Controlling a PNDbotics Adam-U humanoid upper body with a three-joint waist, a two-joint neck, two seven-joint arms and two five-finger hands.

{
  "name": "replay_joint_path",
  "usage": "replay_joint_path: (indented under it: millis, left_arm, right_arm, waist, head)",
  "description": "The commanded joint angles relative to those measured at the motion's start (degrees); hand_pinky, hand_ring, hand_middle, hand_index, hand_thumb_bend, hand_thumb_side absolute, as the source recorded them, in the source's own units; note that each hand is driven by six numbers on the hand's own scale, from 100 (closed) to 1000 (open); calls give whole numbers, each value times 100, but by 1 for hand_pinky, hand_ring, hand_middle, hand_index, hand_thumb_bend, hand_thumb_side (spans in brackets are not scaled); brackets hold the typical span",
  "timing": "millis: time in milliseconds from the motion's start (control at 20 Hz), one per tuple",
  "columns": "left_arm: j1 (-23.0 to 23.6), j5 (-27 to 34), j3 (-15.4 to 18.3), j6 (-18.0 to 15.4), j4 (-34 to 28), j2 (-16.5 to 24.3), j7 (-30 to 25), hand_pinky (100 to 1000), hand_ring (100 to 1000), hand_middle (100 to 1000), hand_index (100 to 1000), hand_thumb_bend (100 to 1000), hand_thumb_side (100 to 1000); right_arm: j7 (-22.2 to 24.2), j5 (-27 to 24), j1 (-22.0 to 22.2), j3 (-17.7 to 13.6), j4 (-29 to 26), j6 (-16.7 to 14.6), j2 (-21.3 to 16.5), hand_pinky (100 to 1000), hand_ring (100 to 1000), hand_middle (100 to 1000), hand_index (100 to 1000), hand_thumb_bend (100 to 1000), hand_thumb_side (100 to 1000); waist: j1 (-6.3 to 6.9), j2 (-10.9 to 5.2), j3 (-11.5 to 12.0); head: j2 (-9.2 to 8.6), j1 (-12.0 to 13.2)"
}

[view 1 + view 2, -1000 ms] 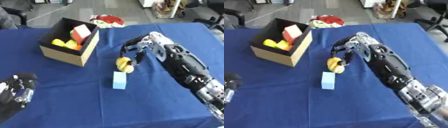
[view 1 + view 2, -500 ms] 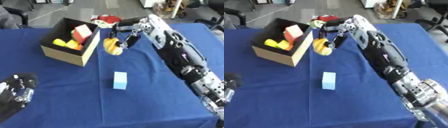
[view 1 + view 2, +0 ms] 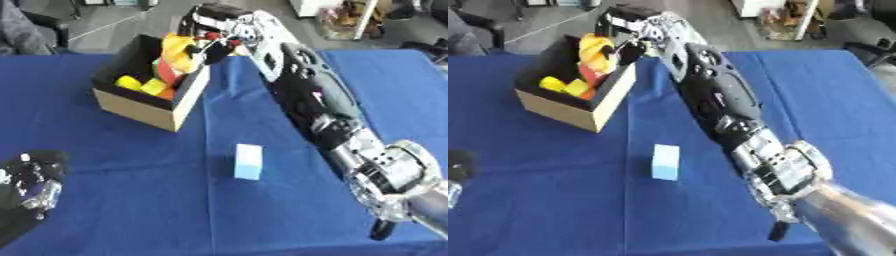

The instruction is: Pick up objects on the table and place them in the box.

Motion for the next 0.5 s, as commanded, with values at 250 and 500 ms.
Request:
replay_joint_path:
  millis: [250, 500]
  left_arm:
    - [-123, 45, -42, -1, -105, 9, -46, 735, 647, 648, 729, 100, 319]
    - [-127, 41, -40, 2, -109, 10, -48, 735, 646, 648, 729, 100, 319]
  right_arm:
    - [-1775, 1338, -133, -290, 439, 1311, 333, 827, 744, 724, 851, 535, 266]
    - [-2650, 1823, -94, -194, 300, 2201, 373, 807, 725, 722, 915, 595, 360]
  waist:
    - [91, 98, 141]
    - [64, 107, 101]
  head:
    - [-127, -165]
    - [-143, -145]
